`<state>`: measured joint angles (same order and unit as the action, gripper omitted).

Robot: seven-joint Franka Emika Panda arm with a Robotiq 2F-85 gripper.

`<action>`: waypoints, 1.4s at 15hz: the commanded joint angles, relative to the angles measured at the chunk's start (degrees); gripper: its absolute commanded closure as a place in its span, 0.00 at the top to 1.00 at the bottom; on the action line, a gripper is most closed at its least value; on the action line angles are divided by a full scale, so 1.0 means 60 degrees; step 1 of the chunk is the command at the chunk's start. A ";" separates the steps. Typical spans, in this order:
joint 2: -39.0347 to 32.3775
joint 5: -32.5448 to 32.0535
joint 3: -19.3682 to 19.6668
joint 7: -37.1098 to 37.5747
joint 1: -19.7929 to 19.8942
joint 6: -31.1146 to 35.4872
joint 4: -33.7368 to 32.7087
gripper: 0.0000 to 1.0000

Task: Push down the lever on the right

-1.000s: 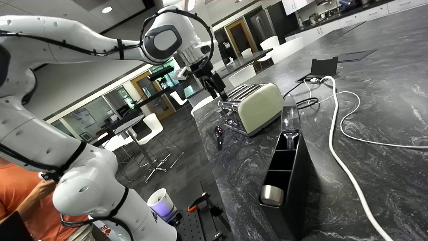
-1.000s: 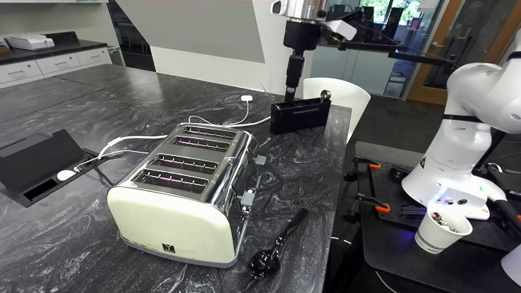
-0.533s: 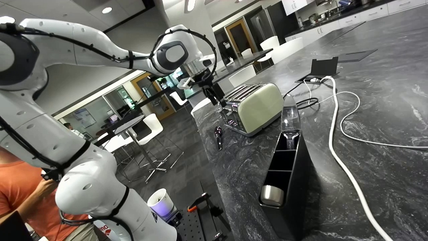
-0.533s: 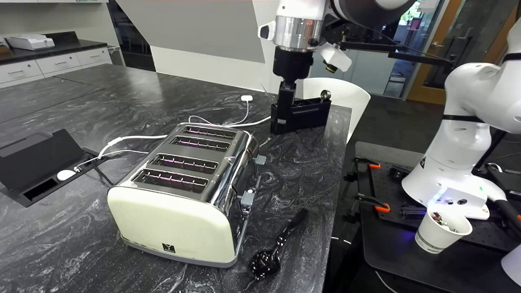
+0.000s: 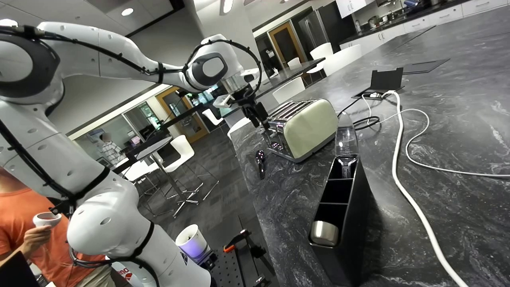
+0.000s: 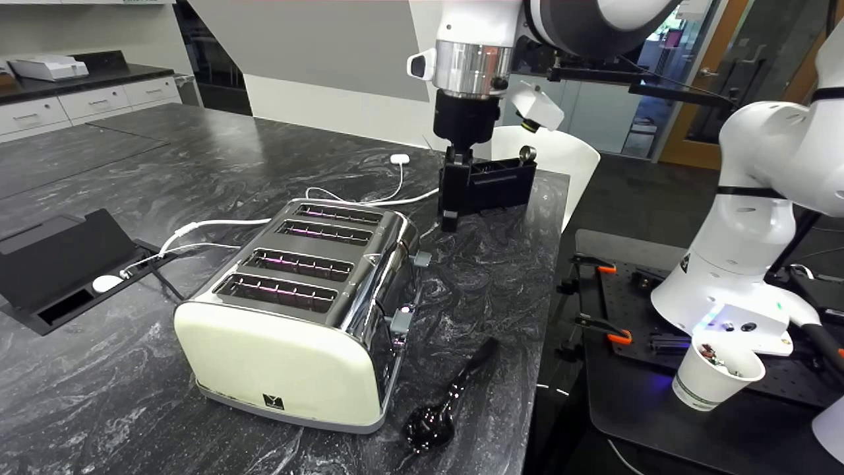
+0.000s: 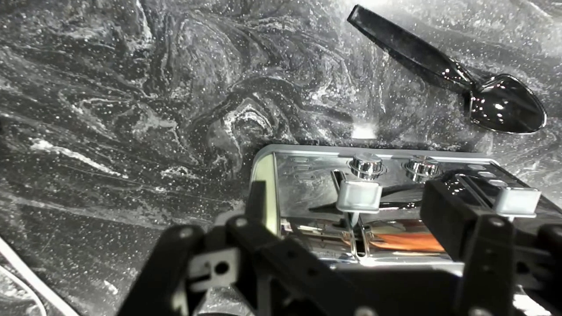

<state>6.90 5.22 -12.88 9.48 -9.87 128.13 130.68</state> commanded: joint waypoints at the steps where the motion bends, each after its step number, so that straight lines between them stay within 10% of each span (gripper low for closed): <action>1: -0.0120 0.0126 -0.0046 0.0396 -0.0173 0.0144 -0.0125 0.57; 9: -0.0497 -0.0386 -0.0217 0.1270 -0.0364 0.0955 -0.0060 0.00; 21: -0.1209 -0.1069 -0.0127 0.1918 -0.0399 0.2041 -0.0053 0.00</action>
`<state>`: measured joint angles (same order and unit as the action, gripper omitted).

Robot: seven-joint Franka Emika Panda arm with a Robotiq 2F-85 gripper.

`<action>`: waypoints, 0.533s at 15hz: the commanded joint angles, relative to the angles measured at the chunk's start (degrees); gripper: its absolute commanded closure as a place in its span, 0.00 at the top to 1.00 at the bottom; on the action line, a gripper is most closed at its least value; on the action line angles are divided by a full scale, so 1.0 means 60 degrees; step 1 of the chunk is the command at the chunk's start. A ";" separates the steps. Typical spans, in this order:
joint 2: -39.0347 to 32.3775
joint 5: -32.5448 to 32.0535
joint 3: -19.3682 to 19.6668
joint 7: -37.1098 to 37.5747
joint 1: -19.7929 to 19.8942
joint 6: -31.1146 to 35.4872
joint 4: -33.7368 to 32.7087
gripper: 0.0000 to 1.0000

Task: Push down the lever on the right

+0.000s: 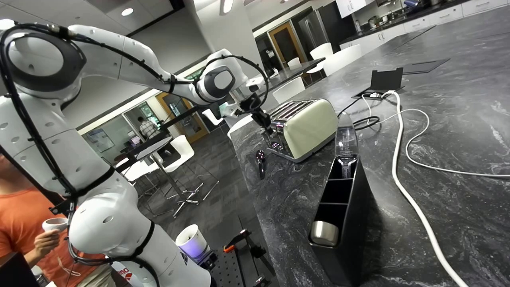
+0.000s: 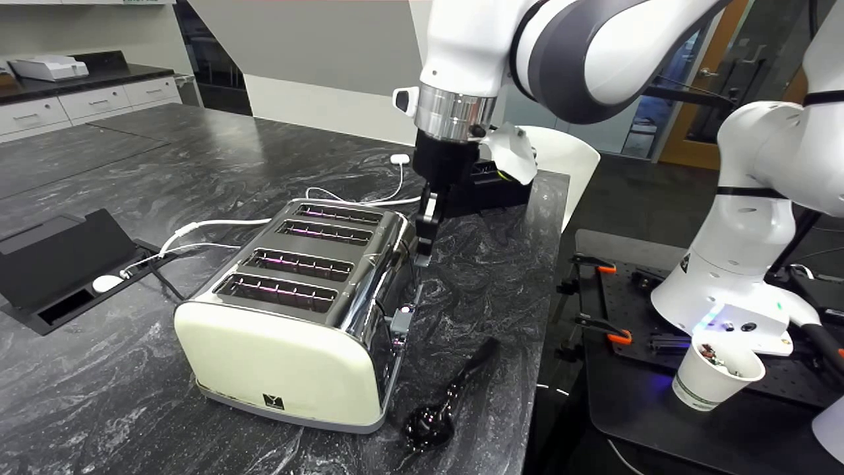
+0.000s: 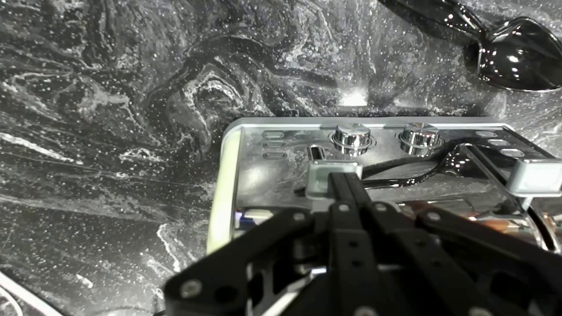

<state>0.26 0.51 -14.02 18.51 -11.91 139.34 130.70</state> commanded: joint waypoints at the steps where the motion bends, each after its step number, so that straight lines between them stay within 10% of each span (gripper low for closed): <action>1: -0.0128 -0.0299 0.0076 0.0411 -0.0055 0.0190 -0.0050 0.00; 8: -0.0558 -0.0297 0.0129 0.0326 -0.0079 0.0293 -0.0114 0.00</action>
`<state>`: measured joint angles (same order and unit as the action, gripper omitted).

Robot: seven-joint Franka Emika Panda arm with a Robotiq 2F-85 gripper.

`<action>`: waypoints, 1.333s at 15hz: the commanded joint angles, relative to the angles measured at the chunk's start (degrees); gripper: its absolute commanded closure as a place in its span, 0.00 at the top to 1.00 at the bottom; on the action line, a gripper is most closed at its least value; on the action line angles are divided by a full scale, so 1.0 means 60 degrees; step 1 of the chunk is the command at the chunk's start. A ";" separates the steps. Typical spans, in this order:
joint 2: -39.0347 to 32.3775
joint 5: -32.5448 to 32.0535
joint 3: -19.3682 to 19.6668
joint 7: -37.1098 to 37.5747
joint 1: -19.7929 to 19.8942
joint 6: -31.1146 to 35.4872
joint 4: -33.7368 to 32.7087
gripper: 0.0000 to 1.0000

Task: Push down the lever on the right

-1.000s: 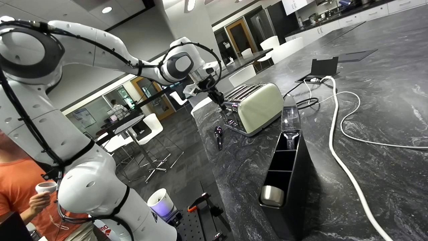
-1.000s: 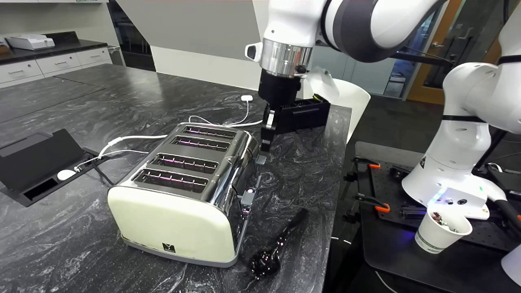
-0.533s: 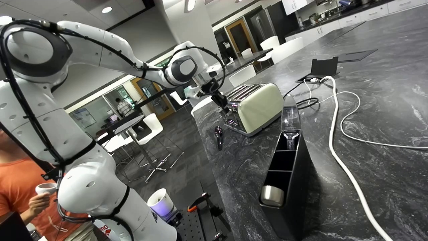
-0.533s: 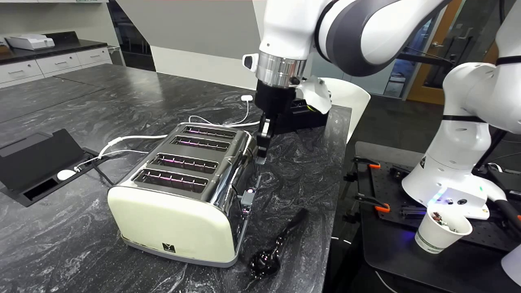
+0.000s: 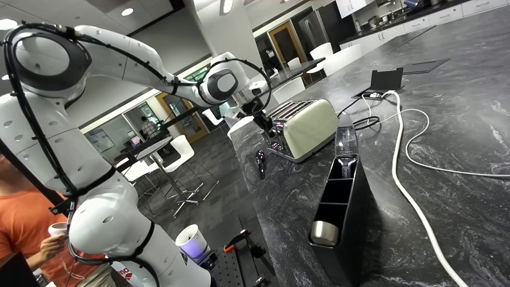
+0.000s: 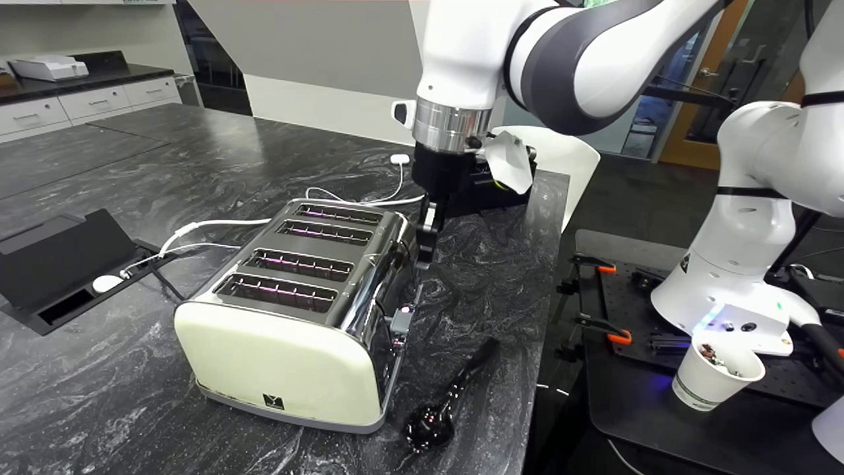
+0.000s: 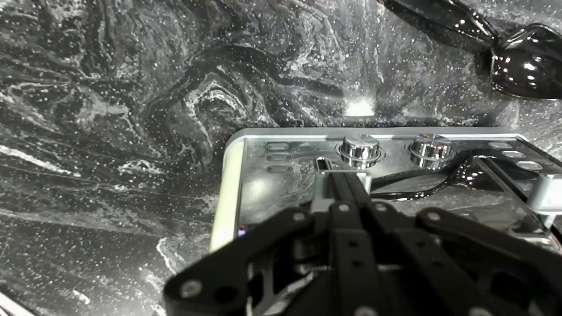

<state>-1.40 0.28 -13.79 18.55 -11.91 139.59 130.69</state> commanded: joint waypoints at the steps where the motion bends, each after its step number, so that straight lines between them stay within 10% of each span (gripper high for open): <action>1: -0.0367 -0.0280 0.0099 0.0329 -0.0089 0.0303 -0.0121 0.00; 20: -0.2214 -0.0434 0.0410 0.0095 -0.0211 0.1505 -0.0358 0.00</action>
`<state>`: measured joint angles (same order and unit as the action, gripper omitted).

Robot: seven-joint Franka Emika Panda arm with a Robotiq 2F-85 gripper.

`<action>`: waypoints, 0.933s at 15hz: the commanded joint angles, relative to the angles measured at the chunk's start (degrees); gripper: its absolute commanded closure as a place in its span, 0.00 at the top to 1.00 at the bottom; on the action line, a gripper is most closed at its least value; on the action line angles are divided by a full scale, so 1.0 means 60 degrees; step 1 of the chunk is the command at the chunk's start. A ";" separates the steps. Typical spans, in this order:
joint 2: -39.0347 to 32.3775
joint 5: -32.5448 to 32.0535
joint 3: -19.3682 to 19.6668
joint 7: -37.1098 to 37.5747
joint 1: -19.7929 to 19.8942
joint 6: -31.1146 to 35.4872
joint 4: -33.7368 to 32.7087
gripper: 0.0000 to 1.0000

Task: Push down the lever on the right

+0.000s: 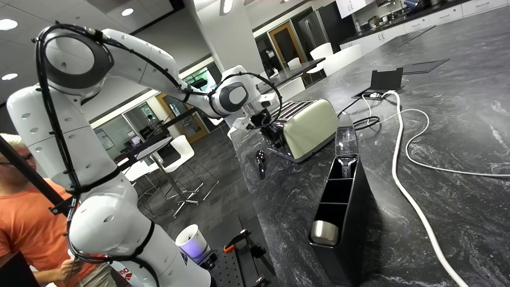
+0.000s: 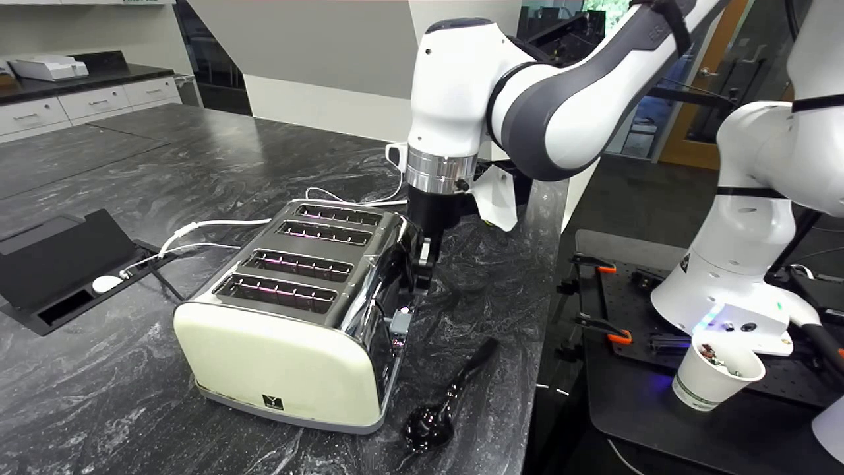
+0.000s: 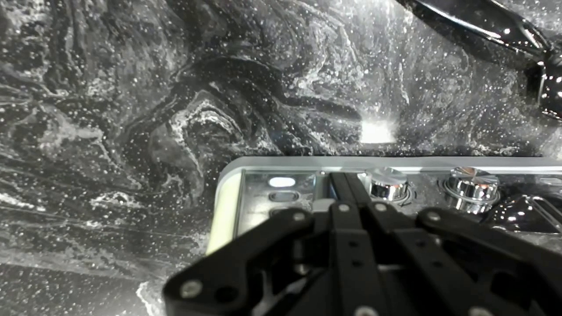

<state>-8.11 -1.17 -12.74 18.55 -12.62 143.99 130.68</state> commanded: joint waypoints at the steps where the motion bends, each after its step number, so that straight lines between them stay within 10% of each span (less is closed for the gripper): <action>1: -0.1137 -0.0167 0.0233 0.0068 -0.0088 0.0768 -0.0373 0.00; 14: 0.3483 0.0048 -0.0150 0.0290 -0.0075 -0.0520 0.1466 0.00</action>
<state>4.39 -2.07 -12.98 19.74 -12.79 143.54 135.13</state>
